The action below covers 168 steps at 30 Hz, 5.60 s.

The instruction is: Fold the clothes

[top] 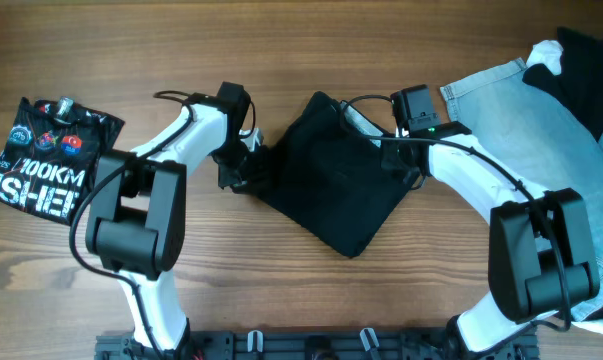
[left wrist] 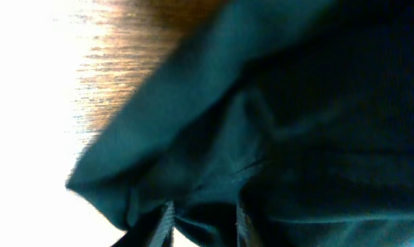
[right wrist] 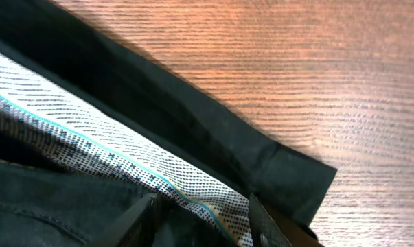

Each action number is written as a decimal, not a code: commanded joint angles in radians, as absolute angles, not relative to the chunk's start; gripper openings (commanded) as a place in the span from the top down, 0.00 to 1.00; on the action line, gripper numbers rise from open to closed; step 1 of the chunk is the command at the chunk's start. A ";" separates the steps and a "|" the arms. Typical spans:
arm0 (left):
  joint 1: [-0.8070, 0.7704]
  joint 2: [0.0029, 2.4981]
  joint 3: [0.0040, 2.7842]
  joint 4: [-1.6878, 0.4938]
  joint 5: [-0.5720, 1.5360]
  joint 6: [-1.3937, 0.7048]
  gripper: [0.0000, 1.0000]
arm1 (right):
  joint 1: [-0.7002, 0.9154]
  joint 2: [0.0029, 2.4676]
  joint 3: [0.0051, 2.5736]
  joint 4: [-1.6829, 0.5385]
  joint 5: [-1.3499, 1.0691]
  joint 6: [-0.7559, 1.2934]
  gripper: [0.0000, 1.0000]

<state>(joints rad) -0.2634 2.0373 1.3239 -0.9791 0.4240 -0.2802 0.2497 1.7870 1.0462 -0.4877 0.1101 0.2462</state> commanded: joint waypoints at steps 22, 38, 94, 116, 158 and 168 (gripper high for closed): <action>-0.382 2.132 1.346 -0.446 0.489 0.083 0.66 | 0.247 1.767 1.074 -0.493 0.006 0.239 0.49; 0.069 1.830 1.519 -0.588 0.020 -0.088 0.96 | 0.247 1.540 1.076 -0.545 0.006 0.238 0.47; 0.015 0.665 0.825 -0.770 0.111 -0.195 0.00 | 0.123 0.594 0.783 -0.813 -0.048 0.265 0.00; 0.015 0.656 0.825 -0.805 0.111 -0.195 0.00 | 0.122 0.270 0.449 -0.561 -0.015 0.200 0.00; 0.021 0.646 0.825 -0.811 0.110 -0.194 0.00 | 0.122 0.005 0.005 0.002 -0.067 -0.096 0.00; 0.047 0.288 0.502 -0.669 -0.062 -0.176 0.00 | 0.122 0.005 0.005 0.002 -0.067 -0.096 0.00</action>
